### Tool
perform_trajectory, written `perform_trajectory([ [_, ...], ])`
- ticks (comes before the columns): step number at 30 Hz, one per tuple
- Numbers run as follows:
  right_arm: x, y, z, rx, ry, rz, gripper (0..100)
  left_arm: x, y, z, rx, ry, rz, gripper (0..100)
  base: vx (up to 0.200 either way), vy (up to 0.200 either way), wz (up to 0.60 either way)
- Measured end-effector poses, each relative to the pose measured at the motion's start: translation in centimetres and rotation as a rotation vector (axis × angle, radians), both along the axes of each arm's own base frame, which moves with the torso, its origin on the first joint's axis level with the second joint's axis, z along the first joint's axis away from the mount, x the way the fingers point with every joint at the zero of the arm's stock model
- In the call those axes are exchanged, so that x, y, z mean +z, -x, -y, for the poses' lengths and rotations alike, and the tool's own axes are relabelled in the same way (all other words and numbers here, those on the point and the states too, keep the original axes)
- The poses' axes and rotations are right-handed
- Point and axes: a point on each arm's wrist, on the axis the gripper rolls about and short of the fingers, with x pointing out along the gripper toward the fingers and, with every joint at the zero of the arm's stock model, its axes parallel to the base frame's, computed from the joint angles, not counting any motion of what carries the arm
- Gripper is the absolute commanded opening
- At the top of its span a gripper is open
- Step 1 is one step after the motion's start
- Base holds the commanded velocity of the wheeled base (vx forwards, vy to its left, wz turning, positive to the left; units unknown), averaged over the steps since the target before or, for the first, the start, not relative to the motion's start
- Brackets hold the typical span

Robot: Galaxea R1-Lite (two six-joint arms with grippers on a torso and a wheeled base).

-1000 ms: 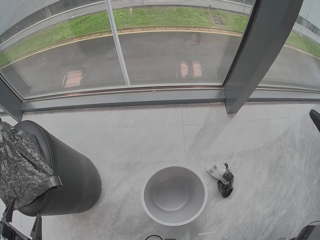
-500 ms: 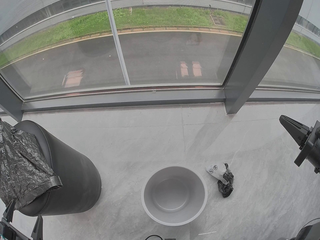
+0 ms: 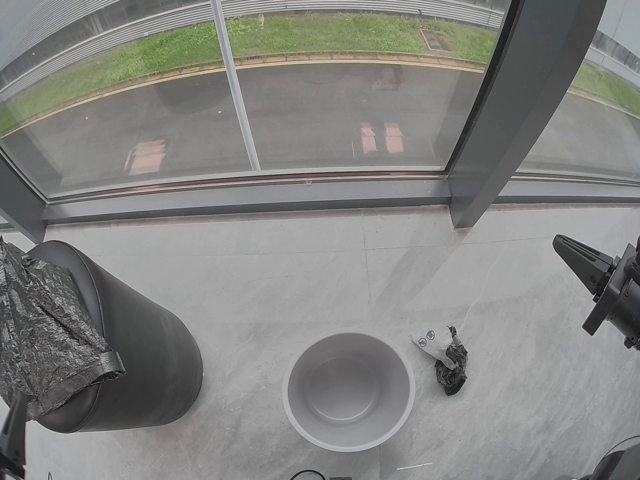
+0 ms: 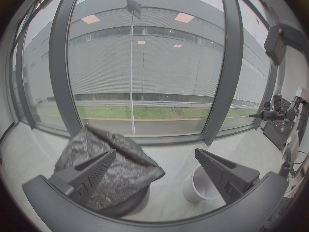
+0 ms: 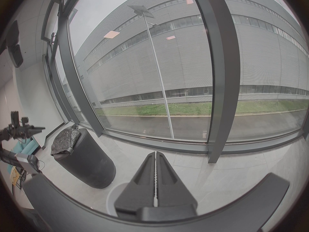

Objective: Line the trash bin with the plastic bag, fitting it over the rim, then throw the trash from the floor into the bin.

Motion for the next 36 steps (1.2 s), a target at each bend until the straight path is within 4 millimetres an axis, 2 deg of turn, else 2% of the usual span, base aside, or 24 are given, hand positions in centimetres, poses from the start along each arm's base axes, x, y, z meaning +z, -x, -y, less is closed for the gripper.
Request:
perform_trajectory([
  [4,-0.1,-0.1,0.0,0.000,0.002,-0.005,0,2.8,0.1,0.0,-0.020,-0.073,0.025,100,0.000,0.000,0.00],
  [7,-0.1,-0.1,-0.1,0.000,0.003,-0.009,0,3.4,-0.8,0.0,-0.030,-0.163,-0.022,100,0.000,0.000,0.00],
  [15,-0.3,-0.3,-0.2,0.001,-0.004,-0.022,0,1.6,-6.4,0.4,-0.113,-0.484,-0.321,100,0.000,0.000,0.00],
  [20,-0.2,-0.4,-0.2,0.002,-0.010,-0.025,0,0.2,-8.6,0.5,-0.176,-0.623,-0.438,100,0.000,0.000,0.00],
  [30,-0.2,-0.4,-0.2,0.002,-0.012,-0.025,0,-0.9,-10.9,0.6,-0.191,-0.646,-0.551,100,0.000,0.000,0.00],
  [36,-0.2,-0.4,-0.2,0.002,-0.012,-0.025,0,-0.8,-13.2,0.7,-0.159,-0.643,-0.516,100,0.000,0.000,0.00],
])
